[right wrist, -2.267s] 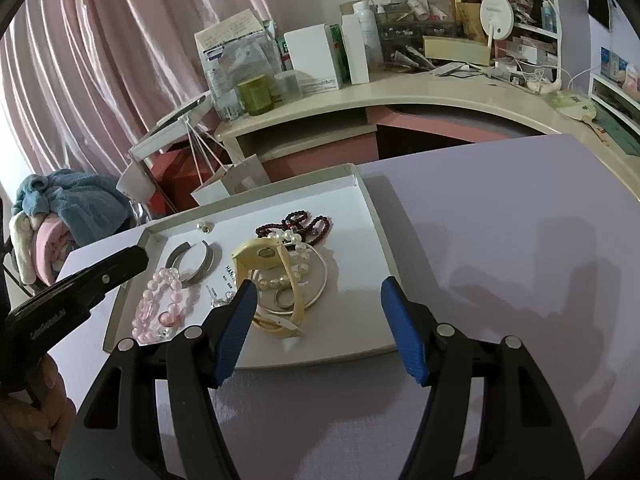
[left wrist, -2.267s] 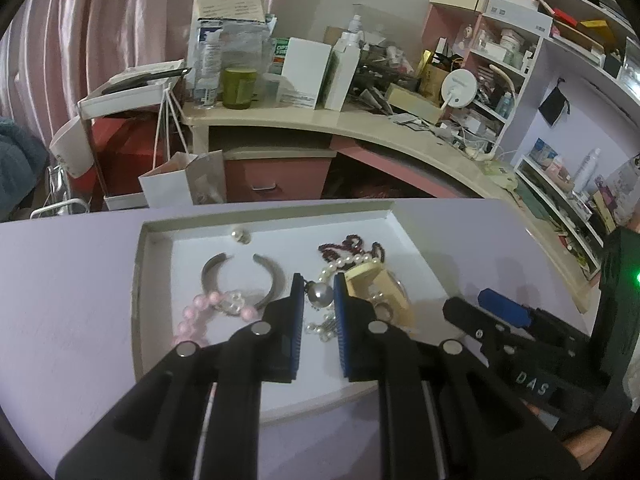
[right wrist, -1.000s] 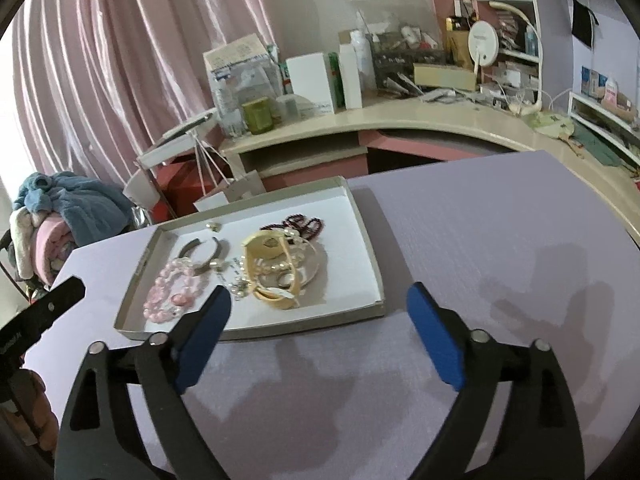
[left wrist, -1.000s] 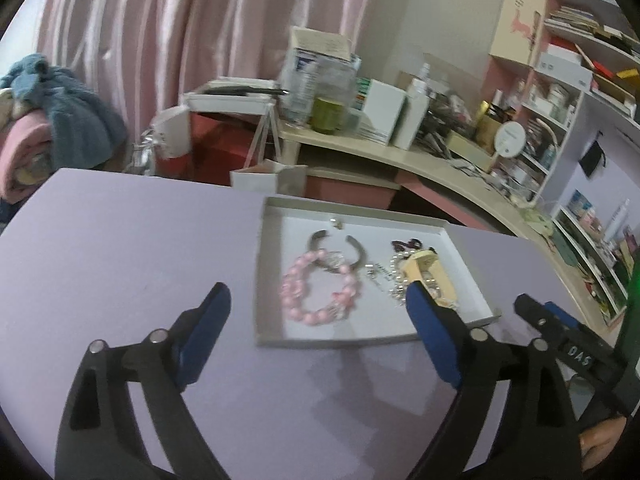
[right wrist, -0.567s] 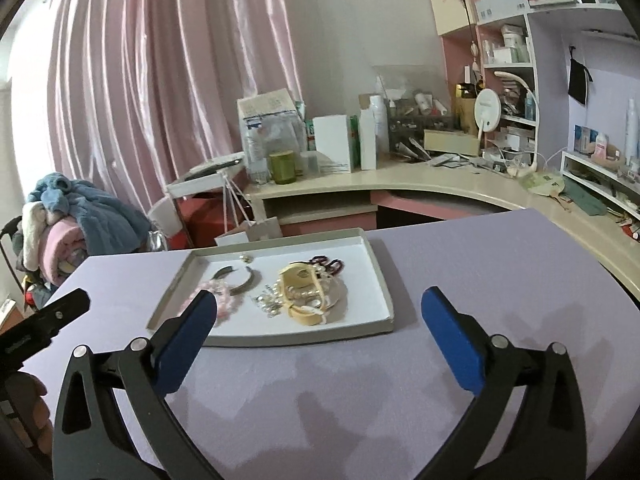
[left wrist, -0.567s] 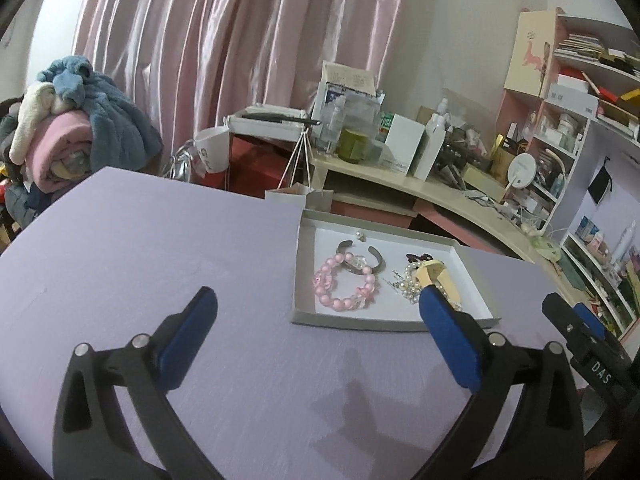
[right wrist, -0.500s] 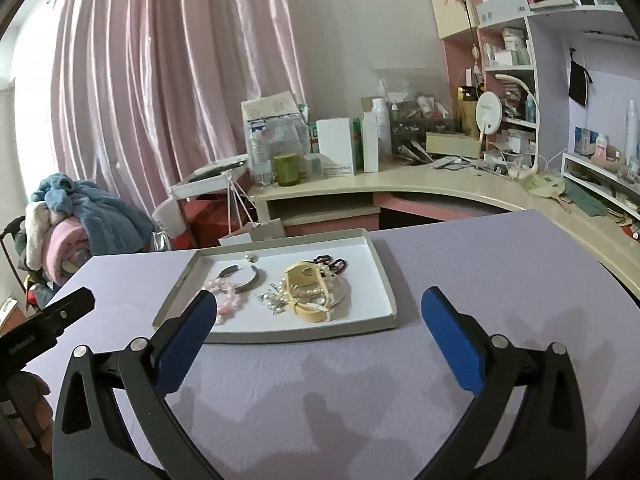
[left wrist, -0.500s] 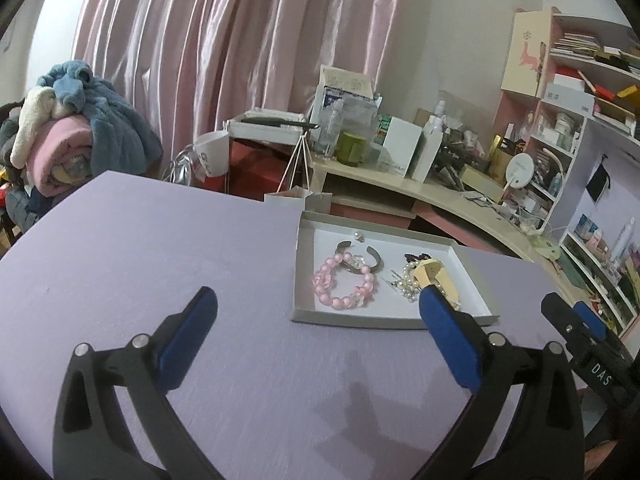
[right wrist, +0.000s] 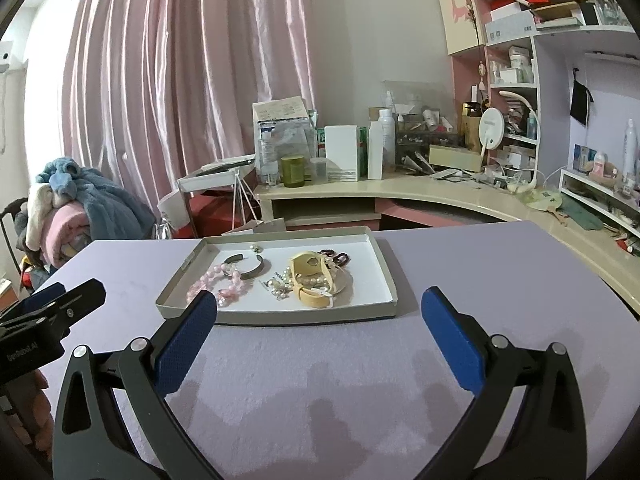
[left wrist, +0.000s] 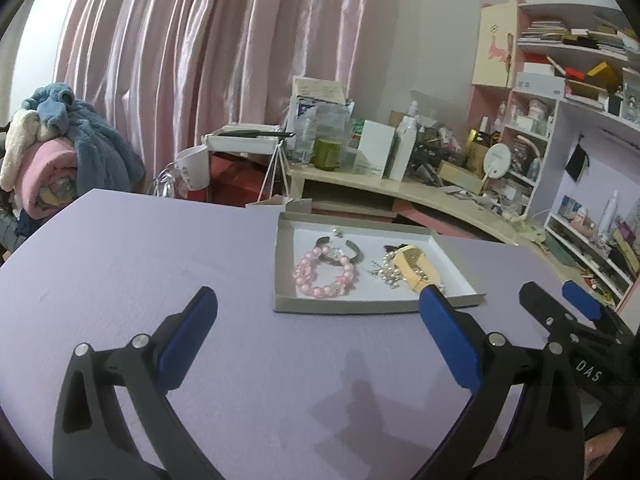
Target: Organize jewelry
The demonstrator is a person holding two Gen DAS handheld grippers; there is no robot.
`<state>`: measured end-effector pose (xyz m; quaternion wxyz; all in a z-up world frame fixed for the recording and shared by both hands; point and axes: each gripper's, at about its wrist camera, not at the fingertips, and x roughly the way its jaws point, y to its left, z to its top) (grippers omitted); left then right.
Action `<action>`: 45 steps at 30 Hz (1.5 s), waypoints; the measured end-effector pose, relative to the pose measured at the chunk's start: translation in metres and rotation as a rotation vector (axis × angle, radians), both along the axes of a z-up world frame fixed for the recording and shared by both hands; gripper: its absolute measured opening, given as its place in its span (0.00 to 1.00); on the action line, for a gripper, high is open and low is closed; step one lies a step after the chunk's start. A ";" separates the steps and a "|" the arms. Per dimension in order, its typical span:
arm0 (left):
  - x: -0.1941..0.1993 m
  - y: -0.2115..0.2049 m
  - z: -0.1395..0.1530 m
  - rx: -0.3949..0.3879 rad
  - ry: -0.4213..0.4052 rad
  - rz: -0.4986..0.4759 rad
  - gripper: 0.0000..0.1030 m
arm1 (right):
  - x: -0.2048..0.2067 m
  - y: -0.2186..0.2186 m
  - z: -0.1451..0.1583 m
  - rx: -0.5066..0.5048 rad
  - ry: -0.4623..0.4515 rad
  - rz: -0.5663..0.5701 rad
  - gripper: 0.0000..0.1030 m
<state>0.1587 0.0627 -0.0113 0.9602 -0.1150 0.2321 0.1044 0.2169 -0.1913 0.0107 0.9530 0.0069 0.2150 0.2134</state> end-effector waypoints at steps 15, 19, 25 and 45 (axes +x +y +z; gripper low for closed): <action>-0.001 -0.009 -0.012 -0.036 -0.021 -0.072 0.98 | -0.001 -0.004 -0.006 0.052 0.030 0.015 0.99; -0.001 -0.008 -0.013 -0.046 -0.029 -0.079 0.98 | 0.001 -0.004 -0.008 0.061 0.039 0.028 0.99; -0.001 -0.008 -0.015 -0.043 -0.035 -0.080 0.98 | 0.002 -0.003 -0.010 0.064 0.044 0.028 0.99; 0.001 -0.011 -0.015 -0.040 -0.042 -0.090 0.98 | 0.002 0.002 -0.012 0.069 0.039 0.032 0.99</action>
